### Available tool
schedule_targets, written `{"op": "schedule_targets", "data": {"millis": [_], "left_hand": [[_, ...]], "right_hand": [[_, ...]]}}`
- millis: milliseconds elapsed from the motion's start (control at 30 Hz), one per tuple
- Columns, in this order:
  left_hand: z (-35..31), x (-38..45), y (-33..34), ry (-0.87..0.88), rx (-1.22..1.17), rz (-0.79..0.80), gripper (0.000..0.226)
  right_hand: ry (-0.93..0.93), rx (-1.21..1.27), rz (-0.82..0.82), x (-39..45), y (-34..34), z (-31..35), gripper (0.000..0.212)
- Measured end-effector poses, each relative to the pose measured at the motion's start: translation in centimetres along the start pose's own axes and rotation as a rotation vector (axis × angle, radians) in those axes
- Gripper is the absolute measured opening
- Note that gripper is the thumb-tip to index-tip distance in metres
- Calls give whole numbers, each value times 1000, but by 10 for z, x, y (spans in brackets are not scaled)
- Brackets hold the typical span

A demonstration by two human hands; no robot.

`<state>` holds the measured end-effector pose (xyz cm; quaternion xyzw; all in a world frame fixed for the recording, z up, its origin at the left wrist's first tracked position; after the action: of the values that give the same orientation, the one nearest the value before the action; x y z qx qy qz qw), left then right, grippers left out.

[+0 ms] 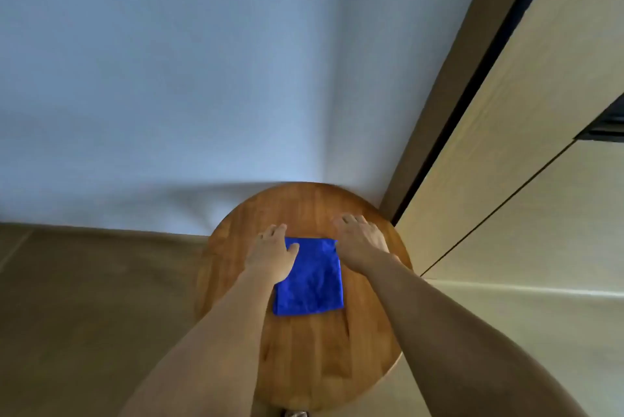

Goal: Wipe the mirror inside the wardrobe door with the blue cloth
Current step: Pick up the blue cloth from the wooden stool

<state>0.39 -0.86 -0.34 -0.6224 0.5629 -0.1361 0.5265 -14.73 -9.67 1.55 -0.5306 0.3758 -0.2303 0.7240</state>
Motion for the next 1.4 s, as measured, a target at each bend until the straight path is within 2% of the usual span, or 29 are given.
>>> {"op": "schedule_targets", "data": {"millis": [133,267,433,533,667,800,1033,1100,1233,1333,1400], "left_hand": [[23,24,41,-77,72,159,66],[37,52,82,-73,142,216,73],[48,74,128,-144,105,349,97],[55,86,144,-199,61,313,101],[53,105,158,-293,-101,244,97],[47,117,167,-339,-144,212,95],[52,114,173,-455,-227,113,111],[55,116,171,-438,-328,76,109],[51,115,161,-375,-241,107,95],[46,108,147,-386,-219,154,73],[45,99,134,-406,-236,125,58]], "right_hand": [[30,-37,152,21,50,-3,56],[13,-108,237,47,95,-17,62],[-2,-177,350,67,147,-27,74],[53,-155,407,77,170,-28,83],[192,-53,426,86,186,-33,84],[245,-9,449,91,195,-30,90],[313,287,341,96,205,-20,96],[334,320,329,98,204,-19,96],[331,259,391,103,190,-13,87],[276,148,417,106,170,-6,60],[247,102,414,103,156,0,50]]}}
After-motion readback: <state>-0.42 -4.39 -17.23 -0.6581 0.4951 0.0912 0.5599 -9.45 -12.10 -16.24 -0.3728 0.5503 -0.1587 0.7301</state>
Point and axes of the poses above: each hand's wrist, its own x-axis towards the middle knuckle, its own y-axis out of the palm, z = x × y, the point moved 1 cm from there along x, towards the middle knuckle, and after that the axes turned 6 degrees about z, right-handed, at the moved point
